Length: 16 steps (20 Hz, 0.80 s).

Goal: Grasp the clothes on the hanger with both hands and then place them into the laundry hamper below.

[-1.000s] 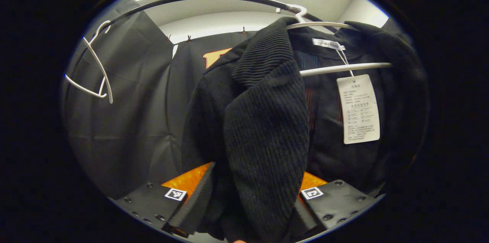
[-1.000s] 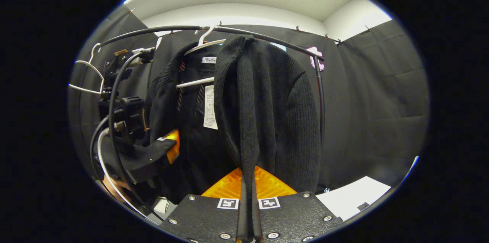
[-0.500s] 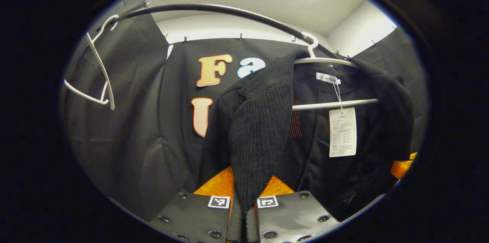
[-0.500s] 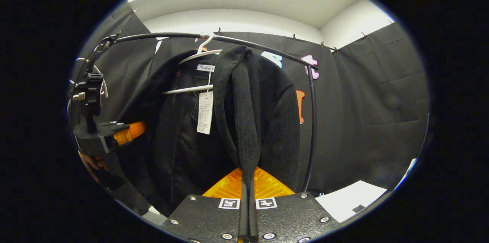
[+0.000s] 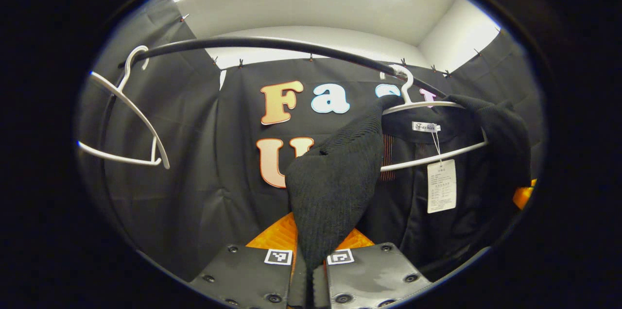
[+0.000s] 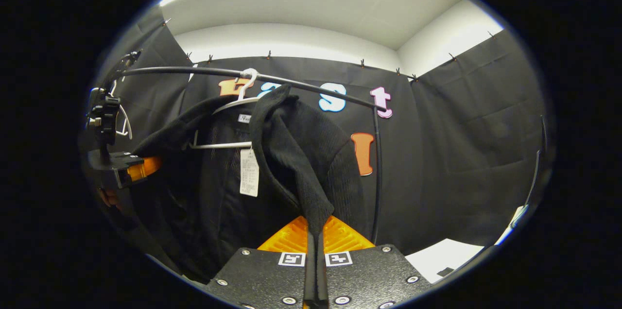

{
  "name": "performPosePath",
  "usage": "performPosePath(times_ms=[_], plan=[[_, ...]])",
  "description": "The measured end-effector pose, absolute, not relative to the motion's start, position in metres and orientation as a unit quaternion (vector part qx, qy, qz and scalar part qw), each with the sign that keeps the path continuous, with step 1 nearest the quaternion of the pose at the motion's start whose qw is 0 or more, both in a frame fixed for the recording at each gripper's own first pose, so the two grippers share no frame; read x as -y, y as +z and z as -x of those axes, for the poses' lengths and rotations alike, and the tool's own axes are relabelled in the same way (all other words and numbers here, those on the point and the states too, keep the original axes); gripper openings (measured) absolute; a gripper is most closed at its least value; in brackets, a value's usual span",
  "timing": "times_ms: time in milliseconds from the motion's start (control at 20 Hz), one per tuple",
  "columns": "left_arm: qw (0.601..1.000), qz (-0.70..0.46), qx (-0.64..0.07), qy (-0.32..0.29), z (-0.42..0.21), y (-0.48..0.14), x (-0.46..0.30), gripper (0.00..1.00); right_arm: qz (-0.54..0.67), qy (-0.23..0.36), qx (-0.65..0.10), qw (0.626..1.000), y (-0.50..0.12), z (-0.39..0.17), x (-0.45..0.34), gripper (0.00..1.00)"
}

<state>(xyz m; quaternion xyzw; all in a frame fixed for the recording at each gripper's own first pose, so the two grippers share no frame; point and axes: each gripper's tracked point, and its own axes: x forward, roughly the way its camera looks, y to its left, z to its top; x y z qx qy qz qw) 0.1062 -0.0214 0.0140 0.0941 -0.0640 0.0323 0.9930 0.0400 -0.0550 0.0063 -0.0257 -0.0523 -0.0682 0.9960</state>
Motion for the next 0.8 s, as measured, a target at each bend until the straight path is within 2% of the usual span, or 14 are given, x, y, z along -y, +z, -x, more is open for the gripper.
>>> performPosePath(times_ms=[350, 550, 800], plan=[[0.993, -0.090, 0.071, 0.013, -0.102, 0.022, 0.026, 0.14, 0.041, -0.080, 0.115, 0.989, 0.068, -0.029, 0.071, 0.01], [0.994, -0.084, 0.071, -0.011, -0.095, 0.022, 0.038, 0.14, 0.070, -0.088, 0.162, 0.980, 0.125, -0.035, 0.083, 0.01], [0.994, -0.079, 0.072, 0.000, -0.097, 0.021, 0.035, 0.14, 0.074, -0.107, 0.204, 0.970, 0.198, -0.051, 0.111, 0.00]])
